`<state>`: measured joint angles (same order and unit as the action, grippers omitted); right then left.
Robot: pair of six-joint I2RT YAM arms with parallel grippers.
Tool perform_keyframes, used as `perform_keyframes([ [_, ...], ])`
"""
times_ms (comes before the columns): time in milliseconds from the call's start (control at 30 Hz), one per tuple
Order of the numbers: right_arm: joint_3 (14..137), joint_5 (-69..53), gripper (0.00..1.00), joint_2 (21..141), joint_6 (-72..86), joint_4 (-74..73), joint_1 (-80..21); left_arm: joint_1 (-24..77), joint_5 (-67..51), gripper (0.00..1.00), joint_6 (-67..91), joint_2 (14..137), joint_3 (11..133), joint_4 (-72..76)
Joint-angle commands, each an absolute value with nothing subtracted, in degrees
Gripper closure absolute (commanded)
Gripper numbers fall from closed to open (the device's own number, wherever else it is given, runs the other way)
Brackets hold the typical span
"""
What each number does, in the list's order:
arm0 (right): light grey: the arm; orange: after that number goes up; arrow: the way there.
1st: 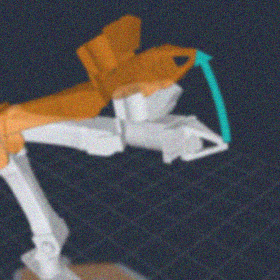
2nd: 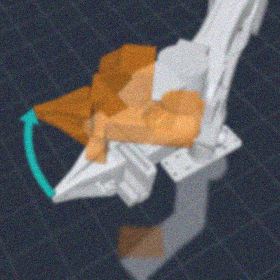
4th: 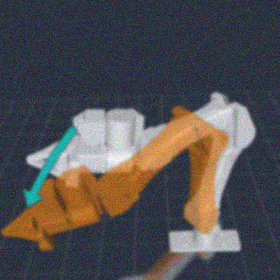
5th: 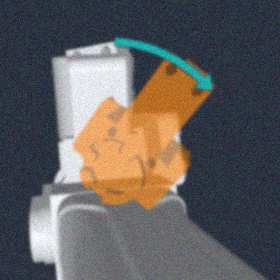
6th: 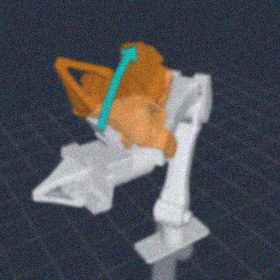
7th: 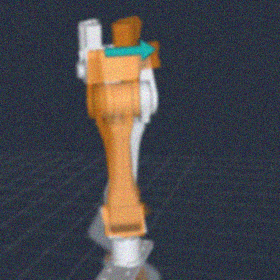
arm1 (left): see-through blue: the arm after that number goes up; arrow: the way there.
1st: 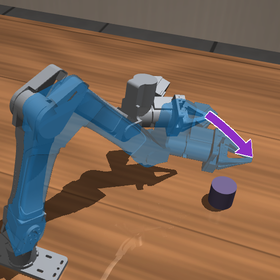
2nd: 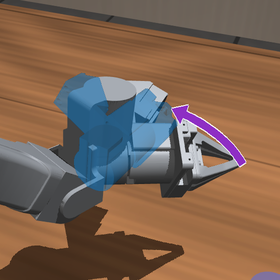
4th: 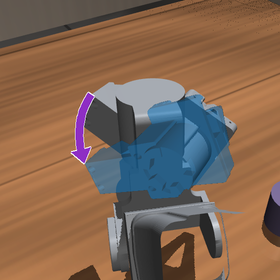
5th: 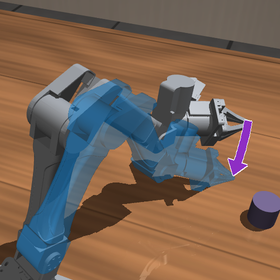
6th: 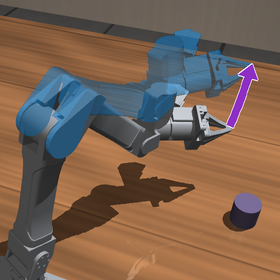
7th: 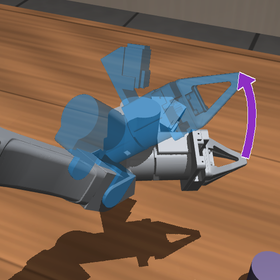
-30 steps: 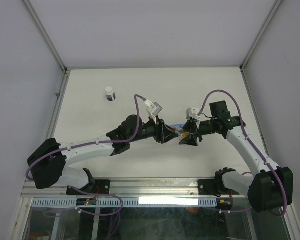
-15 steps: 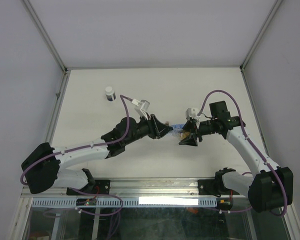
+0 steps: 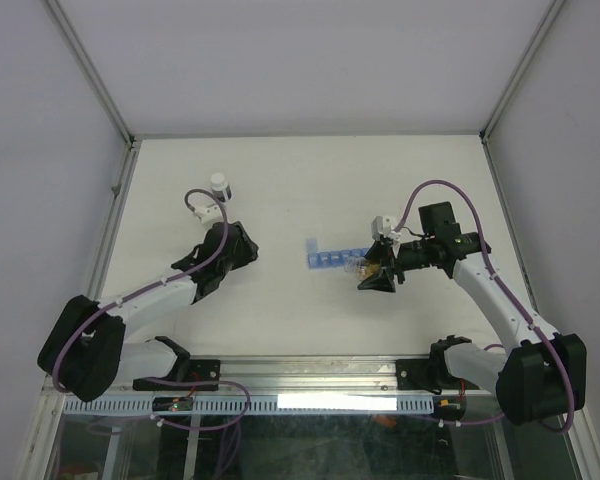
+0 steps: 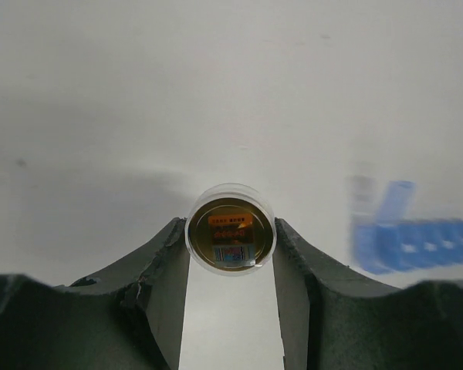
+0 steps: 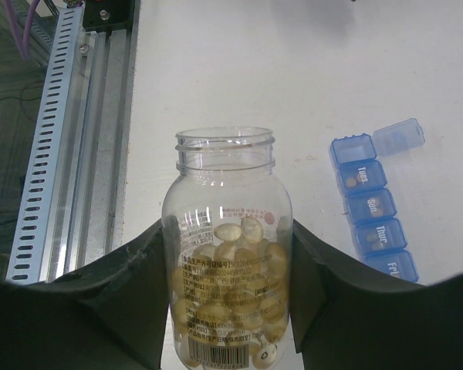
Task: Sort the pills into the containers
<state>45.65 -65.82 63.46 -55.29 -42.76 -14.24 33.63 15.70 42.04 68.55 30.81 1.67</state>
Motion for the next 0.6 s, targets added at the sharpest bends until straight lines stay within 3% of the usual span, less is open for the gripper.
perform_keyframes([
  [0,47.65,-68.26,1.0,62.71,-55.81,-42.35,-14.25,29.97,24.91,0.97,37.9,74.54,33.28,-6.74],
  [233,47.72,-68.58,1.0,62.45,-55.85,-42.36,-13.73,27.9,31.14,0.96,36.11,88.46,40.06,-9.97],
  [300,47.72,-68.57,1.0,62.4,-55.79,-42.36,-13.65,27.8,32.16,0.89,35.91,91.45,41.66,-10.99],
  [333,47.68,-68.67,1.0,62.4,-55.81,-42.41,-13.64,27.77,32.63,0.8,36.0,92.63,42.36,-11.6],
  [567,47.8,-68.74,1.0,62.3,-55.89,-42.53,-13.67,27.53,33.59,0.72,35.82,95.78,44.27,-12.09],
])
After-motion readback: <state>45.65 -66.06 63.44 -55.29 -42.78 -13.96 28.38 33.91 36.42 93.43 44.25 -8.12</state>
